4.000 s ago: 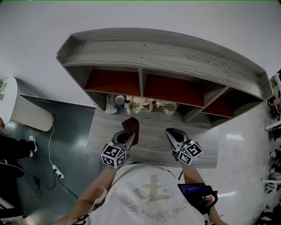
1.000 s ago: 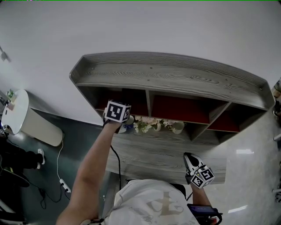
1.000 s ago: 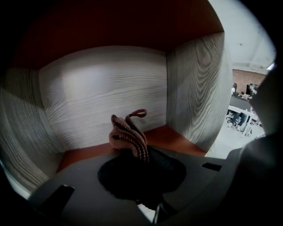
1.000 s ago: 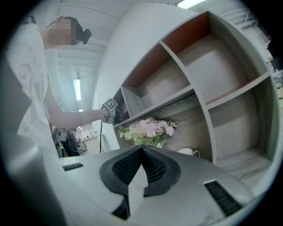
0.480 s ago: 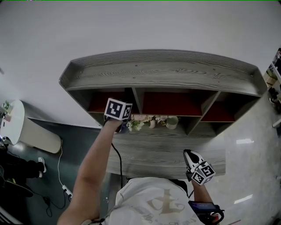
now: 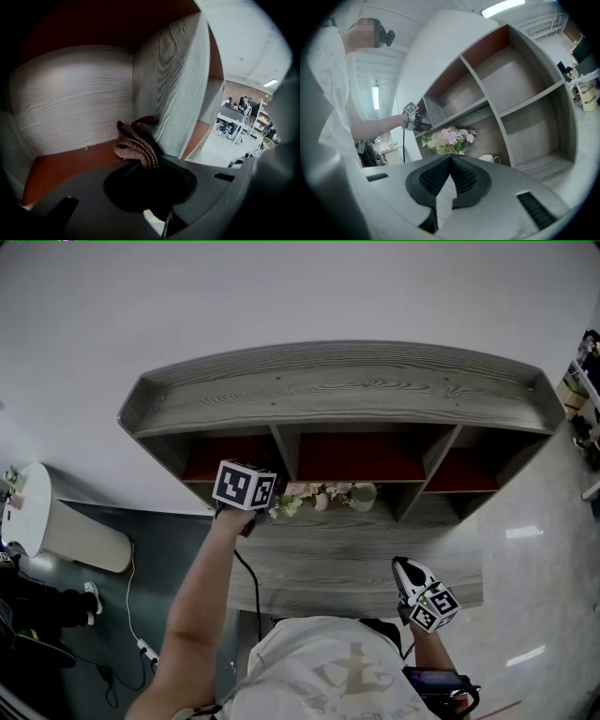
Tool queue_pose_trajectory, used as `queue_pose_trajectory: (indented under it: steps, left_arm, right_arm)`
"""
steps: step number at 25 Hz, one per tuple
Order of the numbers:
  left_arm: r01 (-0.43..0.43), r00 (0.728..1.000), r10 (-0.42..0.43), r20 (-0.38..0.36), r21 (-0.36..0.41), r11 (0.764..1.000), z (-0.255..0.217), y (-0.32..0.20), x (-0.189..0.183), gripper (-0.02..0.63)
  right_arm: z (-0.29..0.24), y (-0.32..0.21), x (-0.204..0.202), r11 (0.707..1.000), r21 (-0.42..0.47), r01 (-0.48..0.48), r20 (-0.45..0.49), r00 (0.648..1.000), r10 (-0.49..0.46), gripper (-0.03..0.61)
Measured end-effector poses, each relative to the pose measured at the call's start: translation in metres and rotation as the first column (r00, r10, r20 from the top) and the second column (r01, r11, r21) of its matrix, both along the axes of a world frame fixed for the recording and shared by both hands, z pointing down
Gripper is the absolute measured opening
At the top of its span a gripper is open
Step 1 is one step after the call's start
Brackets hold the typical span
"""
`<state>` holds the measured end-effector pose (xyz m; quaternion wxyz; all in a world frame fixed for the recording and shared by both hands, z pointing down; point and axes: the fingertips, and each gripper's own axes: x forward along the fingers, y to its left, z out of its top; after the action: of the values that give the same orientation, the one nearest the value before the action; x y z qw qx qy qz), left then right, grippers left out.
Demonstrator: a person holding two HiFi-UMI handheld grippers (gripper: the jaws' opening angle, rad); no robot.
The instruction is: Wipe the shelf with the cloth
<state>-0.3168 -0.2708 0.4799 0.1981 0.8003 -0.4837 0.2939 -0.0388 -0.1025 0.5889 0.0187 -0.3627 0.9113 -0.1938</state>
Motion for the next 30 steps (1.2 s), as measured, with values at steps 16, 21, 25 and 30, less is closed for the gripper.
queue_pose_trajectory:
  steps: [16,21,25,30]
  left_arm:
    - [-0.009,1.0,0.009,-0.027,0.032,0.999,-0.009,0.092,0.017,0.064]
    - [-0.086,0.996,0.088,-0.011,0.115,0.99,-0.04,0.099,0.049,0.066]
    - [-0.098,0.987,0.12,-0.104,0.2,0.975,-0.06,0.083,0.075,0.067]
    - [0.067,0.987,-0.027,-0.158,0.252,0.965,-0.067,0.049,0.083,0.067]
  right_arm:
    - [-0.015,0.002,0.003,1.0,0.02,-0.017,-0.015,1.0,0.018,0.005]
    - [-0.01,0.003,0.01,0.999,0.018,-0.041,-0.009,0.999,0.041,0.005]
    - [-0.013,0.0,0.008,0.999,0.028,-0.027,-0.01,1.0,0.027,0.005]
    - [-0.018,-0.005,0.018,0.999,0.037,-0.025,-0.007,1.0,0.026,0.005]
